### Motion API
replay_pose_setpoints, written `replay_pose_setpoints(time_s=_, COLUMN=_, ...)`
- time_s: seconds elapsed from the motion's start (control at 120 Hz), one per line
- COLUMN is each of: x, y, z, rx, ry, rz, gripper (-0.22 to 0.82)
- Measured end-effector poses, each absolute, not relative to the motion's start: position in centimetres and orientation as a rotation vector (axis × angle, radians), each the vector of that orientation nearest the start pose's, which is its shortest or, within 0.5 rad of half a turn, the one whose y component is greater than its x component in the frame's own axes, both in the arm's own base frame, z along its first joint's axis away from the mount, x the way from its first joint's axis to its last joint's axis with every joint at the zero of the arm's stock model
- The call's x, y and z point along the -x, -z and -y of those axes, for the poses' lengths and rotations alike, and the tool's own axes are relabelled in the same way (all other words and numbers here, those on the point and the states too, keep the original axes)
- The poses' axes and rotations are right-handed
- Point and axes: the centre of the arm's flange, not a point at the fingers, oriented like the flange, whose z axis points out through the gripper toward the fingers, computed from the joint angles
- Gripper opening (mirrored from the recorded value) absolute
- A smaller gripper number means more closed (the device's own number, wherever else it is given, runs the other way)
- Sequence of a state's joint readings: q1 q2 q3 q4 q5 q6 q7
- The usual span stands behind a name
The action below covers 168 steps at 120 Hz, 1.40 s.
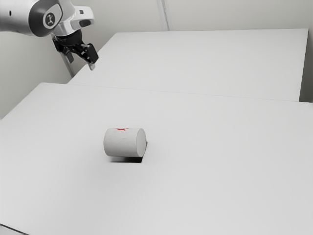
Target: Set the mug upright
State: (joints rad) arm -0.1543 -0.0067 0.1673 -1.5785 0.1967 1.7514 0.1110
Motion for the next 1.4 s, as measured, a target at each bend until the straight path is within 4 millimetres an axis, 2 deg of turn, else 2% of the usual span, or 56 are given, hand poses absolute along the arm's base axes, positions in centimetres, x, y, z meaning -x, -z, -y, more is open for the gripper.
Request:
replay_pose_setpoints(time_s=0.125, x=-56.9, y=-64.1, z=-2.2, rx=2.930, ry=0.234, rz=-0.122, gripper=0.60)
replay_pose_setpoints(time_s=0.242, x=-56.6, y=-62.5, z=-1.8, rx=2.956, ry=0.187, rz=-0.085, gripper=0.60)
replay_pose_setpoints(time_s=0.325, x=-56.5, y=-61.8, z=-1.3, rx=3.036, ry=0.170, rz=-0.044, gripper=0.60)
replay_pose_setpoints(time_s=0.45, x=-55.9, y=-57.4, z=-0.8, rx=3.227, ry=0.032, rz=0.056, gripper=0.60)
replay_pose_setpoints(time_s=0.55, x=-55.6, y=-54.8, z=-1.5, rx=3.326, ry=-0.058, rz=0.150, gripper=0.60)
replay_pose_setpoints(time_s=0.658, x=-56.2, y=-51.7, z=-3.3, rx=3.382, ry=-0.145, rz=0.233, gripper=0.60)
replay_pose_setpoints(time_s=0.708, x=-56.6, y=-50.3, z=-5.2, rx=3.404, ry=-0.177, rz=0.293, gripper=0.60)
replay_pose_setpoints(time_s=0.75, x=-56.7, y=-48.8, z=-8.4, rx=3.418, ry=-0.200, rz=0.392, gripper=0.60)
replay_pose_setpoints(time_s=0.833, x=-55.5, y=-46.4, z=-17.3, rx=3.429, ry=-0.210, rz=0.652, gripper=0.60)
replay_pose_setpoints(time_s=0.867, x=-55.1, y=-45.7, z=-19.3, rx=3.437, ry=-0.207, rz=0.708, gripper=0.60)
replay_pose_setpoints(time_s=0.9, x=-54.9, y=-44.9, z=-20.4, rx=3.450, ry=-0.211, rz=0.734, gripper=0.60)
replay_pose_setpoints(time_s=1.092, x=-55.8, y=-39.0, z=-22.4, rx=3.585, ry=-0.250, rz=0.822, gripper=0.60)
replay_pose_setpoints(time_s=1.308, x=-56.9, y=-33.7, z=-22.0, rx=3.744, ry=-0.234, rz=0.927, gripper=0.60)
replay_pose_setpoints(time_s=1.4, x=-56.3, y=-31.4, z=-21.1, rx=3.807, ry=-0.255, rz=1.027, gripper=0.60)
